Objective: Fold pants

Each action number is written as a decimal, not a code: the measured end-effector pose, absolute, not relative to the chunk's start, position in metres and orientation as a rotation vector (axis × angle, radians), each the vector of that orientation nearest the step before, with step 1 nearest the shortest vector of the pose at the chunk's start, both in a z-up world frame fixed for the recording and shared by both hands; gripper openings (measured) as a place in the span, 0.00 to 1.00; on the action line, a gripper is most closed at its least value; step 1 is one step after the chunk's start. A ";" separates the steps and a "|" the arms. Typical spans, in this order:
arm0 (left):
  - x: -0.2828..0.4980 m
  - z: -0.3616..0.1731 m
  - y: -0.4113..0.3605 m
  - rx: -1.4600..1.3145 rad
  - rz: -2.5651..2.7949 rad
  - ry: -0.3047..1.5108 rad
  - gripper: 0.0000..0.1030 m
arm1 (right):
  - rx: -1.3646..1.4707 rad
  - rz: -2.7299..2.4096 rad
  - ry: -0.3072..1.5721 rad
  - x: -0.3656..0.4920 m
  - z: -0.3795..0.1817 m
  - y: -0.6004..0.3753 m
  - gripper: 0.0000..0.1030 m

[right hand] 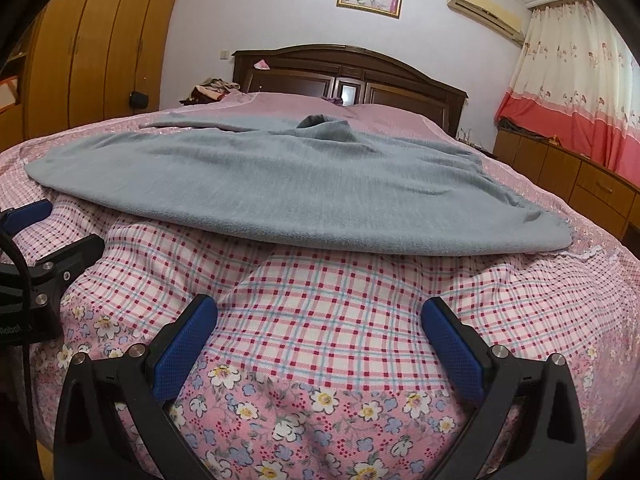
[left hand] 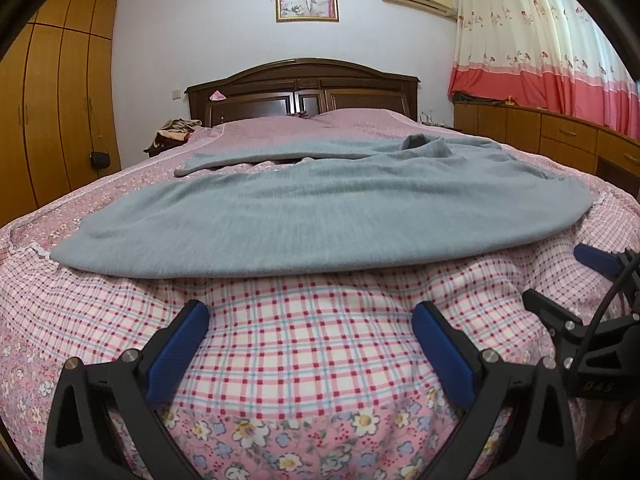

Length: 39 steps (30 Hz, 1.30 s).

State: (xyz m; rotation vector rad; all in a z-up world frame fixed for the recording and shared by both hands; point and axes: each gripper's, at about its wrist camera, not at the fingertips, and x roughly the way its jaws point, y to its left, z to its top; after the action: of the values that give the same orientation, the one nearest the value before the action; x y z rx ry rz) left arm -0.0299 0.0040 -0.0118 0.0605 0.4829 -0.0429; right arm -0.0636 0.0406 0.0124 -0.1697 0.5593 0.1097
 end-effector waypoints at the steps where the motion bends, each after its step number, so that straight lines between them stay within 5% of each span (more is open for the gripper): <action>1: -0.030 -0.011 0.004 0.061 -0.043 0.484 1.00 | -0.170 0.109 0.560 -0.065 0.013 0.040 1.00; 39: -0.020 -0.003 -0.001 0.095 -0.011 0.557 1.00 | -0.213 0.113 0.631 -0.050 0.013 0.045 1.00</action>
State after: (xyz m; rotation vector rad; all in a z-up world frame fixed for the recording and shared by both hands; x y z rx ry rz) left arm -0.0195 -0.0013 -0.0034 0.0953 0.5566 -0.0106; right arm -0.0499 0.0450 0.0131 -0.2132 0.6307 0.1131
